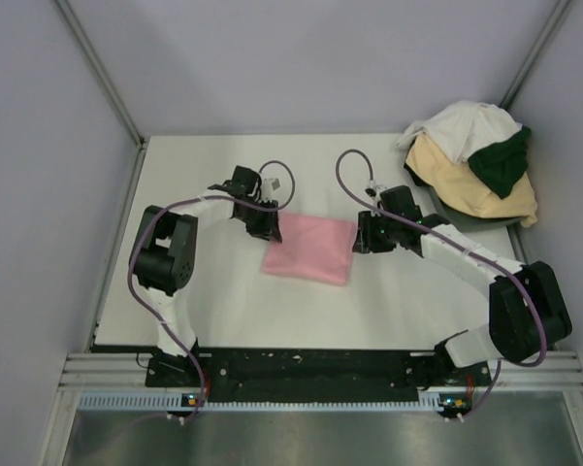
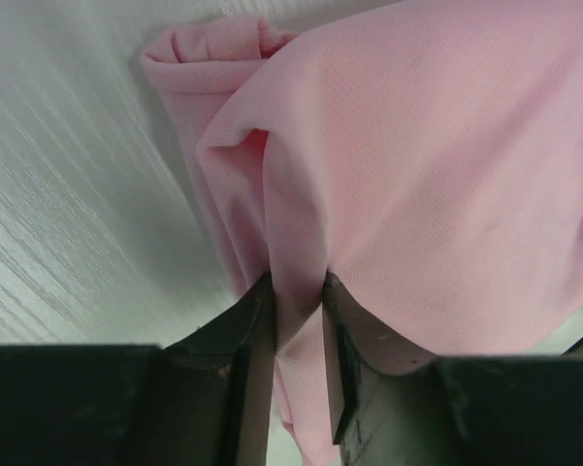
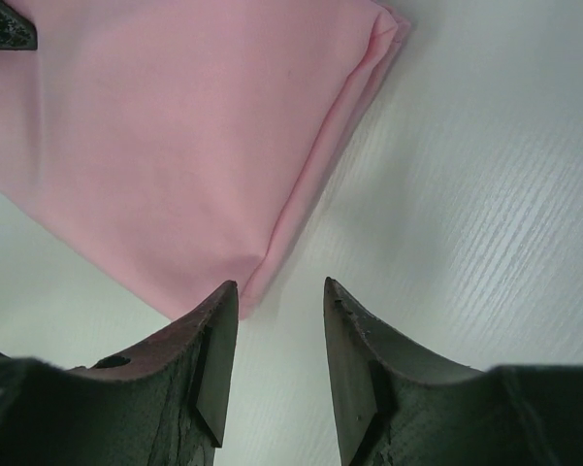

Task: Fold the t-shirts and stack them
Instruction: Put the neatly folded tshirt into the corner of the board with the left arm

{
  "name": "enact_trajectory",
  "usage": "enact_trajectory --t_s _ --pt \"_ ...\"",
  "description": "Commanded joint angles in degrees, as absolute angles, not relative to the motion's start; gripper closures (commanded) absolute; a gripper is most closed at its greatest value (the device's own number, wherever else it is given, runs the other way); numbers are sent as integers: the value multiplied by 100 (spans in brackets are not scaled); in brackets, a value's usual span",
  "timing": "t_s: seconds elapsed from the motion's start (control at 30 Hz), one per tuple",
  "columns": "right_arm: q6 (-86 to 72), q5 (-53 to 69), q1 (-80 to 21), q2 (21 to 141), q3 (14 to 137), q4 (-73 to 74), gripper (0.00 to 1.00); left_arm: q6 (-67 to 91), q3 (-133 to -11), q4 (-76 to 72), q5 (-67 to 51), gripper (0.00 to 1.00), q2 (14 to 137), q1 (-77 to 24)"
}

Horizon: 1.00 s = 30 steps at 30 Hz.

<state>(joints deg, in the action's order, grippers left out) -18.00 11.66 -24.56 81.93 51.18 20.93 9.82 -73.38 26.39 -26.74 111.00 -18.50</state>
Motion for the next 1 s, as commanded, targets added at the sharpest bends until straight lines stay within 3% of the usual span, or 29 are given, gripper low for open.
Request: enact_trajectory --t_s 0.0,0.2,0.53,0.73,0.97 --pt "-1635 1028 -2391 7831 5063 2056 60 1239 -7251 2312 -2908 78 11197 -1775" --pt "-1556 993 -2364 7682 5062 2083 60 1055 -7067 2303 -3120 100 11127 -1740" --pt "-1301 783 -2338 7321 5062 2250 59 476 -7022 2855 -3015 100 10732 -696" --pt "-1090 624 -2338 7102 5106 2355 59 -631 -7233 3708 -2629 100 10600 -36" --pt "-923 501 -2338 7066 5212 2461 59 -1352 -7540 3999 -2110 100 10582 1264"
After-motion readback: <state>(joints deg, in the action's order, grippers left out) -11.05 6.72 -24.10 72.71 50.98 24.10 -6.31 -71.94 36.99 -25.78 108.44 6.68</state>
